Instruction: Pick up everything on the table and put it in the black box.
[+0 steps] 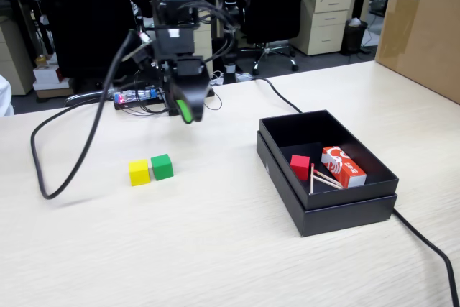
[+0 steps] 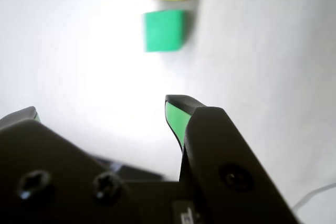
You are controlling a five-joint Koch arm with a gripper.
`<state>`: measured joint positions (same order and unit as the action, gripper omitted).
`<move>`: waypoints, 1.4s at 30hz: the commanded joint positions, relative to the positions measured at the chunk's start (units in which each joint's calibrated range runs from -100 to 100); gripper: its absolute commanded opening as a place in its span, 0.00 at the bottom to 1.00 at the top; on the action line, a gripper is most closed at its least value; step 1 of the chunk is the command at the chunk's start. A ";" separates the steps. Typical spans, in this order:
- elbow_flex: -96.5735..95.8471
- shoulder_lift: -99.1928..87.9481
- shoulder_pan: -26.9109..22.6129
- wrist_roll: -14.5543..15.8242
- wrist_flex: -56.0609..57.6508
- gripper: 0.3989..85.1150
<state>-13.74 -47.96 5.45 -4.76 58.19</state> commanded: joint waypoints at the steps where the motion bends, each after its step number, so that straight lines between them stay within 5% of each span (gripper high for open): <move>1: -2.94 -4.88 2.93 -2.30 -0.69 0.56; 16: 0.68 14.63 11.23 -6.89 -6.74 0.56; 39: 9.75 36.20 10.70 -6.79 -6.74 0.55; 42: 9.93 37.58 10.65 -6.79 -6.74 0.49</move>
<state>-7.99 -10.42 16.14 -11.79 52.15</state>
